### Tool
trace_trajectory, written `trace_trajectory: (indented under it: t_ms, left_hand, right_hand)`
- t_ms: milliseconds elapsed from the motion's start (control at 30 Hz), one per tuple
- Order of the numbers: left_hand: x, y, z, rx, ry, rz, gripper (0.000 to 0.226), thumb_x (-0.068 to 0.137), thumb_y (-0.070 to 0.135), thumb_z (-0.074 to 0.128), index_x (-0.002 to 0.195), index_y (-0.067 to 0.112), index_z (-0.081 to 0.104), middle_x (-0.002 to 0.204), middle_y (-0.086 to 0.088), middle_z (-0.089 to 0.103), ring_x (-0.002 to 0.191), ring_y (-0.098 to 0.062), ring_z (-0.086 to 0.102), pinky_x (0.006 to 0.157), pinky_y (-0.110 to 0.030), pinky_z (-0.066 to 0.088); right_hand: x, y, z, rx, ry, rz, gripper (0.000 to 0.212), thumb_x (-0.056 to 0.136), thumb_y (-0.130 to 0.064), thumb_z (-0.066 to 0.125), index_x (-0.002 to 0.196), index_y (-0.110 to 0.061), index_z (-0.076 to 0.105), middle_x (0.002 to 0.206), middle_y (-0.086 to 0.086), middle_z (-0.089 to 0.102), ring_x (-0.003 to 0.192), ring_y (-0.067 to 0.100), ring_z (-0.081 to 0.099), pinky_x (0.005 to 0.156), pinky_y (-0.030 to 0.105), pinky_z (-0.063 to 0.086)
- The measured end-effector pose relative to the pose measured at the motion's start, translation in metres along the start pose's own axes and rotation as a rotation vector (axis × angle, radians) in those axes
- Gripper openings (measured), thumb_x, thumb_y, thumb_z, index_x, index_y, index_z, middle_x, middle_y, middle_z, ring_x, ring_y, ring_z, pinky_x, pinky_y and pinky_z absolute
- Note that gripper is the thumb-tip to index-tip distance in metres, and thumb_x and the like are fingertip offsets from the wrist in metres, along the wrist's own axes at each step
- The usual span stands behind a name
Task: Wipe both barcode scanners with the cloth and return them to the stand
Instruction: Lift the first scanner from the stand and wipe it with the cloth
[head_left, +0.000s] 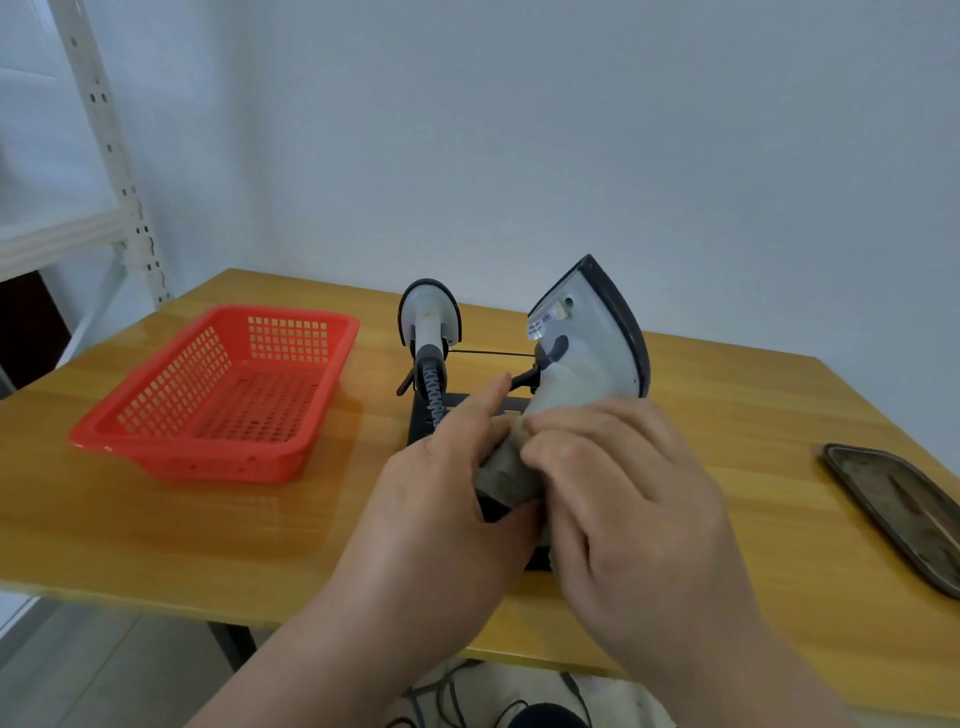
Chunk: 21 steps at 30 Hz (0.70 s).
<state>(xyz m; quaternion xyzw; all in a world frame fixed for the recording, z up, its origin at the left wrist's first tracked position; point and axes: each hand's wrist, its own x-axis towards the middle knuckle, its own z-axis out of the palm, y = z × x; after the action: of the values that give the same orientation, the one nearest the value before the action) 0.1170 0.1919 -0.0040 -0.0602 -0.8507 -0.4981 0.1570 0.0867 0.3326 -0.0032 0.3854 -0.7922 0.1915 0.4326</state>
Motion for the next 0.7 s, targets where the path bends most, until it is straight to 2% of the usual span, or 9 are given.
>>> trace_trajectory:
  t_ms: [33,100,167,300,367,500,600,700]
  left_hand:
    - [-0.001,0.0,-0.001,-0.015,0.006,-0.015,0.086,0.076,0.015,0.073,0.144,0.043,0.028,0.086,0.057,0.052,0.089,0.025,0.053,0.068,0.002,0.041]
    - [-0.003,0.001,-0.001,-0.08,0.013,-0.048,0.087,0.075,0.02,0.077,0.143,0.047,0.028,0.09,0.055,0.054,0.086,0.024,0.056,0.066,0.001,0.043]
    - [-0.003,0.002,-0.001,-0.174,0.001,-0.083,0.087,0.074,0.02,0.079,0.141,0.048,0.03,0.097,0.049,0.058,0.084,0.016,0.062,0.07,-0.005,0.05]
    - [0.0,-0.001,-0.006,-0.329,-0.07,-0.158,0.091,0.073,0.006,0.078,0.145,0.037,0.032,0.1,0.034,0.069,0.087,0.008,0.068,0.082,-0.022,0.056]
    - [-0.002,-0.005,-0.008,-0.358,-0.1,-0.174,0.093,0.072,0.006,0.08,0.145,0.035,0.031,0.105,0.03,0.069,0.091,0.006,0.068,0.082,-0.02,0.055]
    - [-0.004,-0.004,-0.007,-0.298,-0.141,-0.138,0.097,0.073,0.007,0.079,0.148,0.034,0.024,0.106,0.034,0.067,0.094,0.009,0.065,0.086,-0.019,0.052]
    - [-0.001,-0.004,-0.004,-0.128,-0.122,-0.02,0.096,0.075,0.005,0.074,0.149,0.033,0.021,0.099,0.035,0.066,0.095,0.011,0.061,0.08,-0.002,0.042]
    - [0.0,0.0,-0.006,0.035,-0.097,0.096,0.09,0.078,0.007,0.067,0.148,0.036,0.018,0.101,0.043,0.055,0.102,0.007,0.057,0.08,-0.001,0.04]
  right_hand:
    - [0.001,0.004,-0.003,0.018,-0.028,0.001,0.022,0.093,0.001,0.049,0.091,-0.001,0.071,0.095,0.009,0.07,0.087,0.026,0.061,0.082,0.031,0.048]
    - [0.004,0.015,-0.008,0.023,-0.031,0.125,0.016,0.088,-0.001,0.056,0.094,-0.006,0.07,0.093,0.003,0.068,0.089,0.019,0.058,0.08,0.022,0.045]
    - [0.006,0.016,-0.01,0.033,-0.013,0.208,0.015,0.083,0.0,0.059,0.092,-0.009,0.068,0.089,-0.001,0.066,0.088,0.015,0.055,0.077,0.017,0.041]
    - [0.001,0.001,-0.008,0.101,-0.13,0.038,0.015,0.08,0.005,0.063,0.089,-0.006,0.067,0.093,0.001,0.068,0.088,0.02,0.059,0.081,0.027,0.044]
    - [-0.002,0.004,-0.014,0.17,-0.168,0.034,0.012,0.083,0.001,0.062,0.091,-0.007,0.067,0.094,-0.001,0.068,0.09,0.017,0.061,0.082,0.026,0.045]
    - [-0.003,0.002,-0.021,0.221,-0.199,0.059,0.009,0.086,-0.011,0.058,0.093,-0.014,0.062,0.094,-0.006,0.066,0.092,0.011,0.058,0.079,0.023,0.044]
    - [0.003,-0.01,-0.017,0.221,-0.239,-0.023,0.017,0.084,-0.002,0.059,0.094,-0.015,0.058,0.091,-0.002,0.065,0.089,0.016,0.056,0.076,0.028,0.045]
    - [0.009,-0.014,-0.018,0.223,-0.294,-0.076,0.018,0.083,0.0,0.054,0.092,-0.014,0.059,0.089,-0.002,0.065,0.089,0.016,0.055,0.074,0.029,0.046]
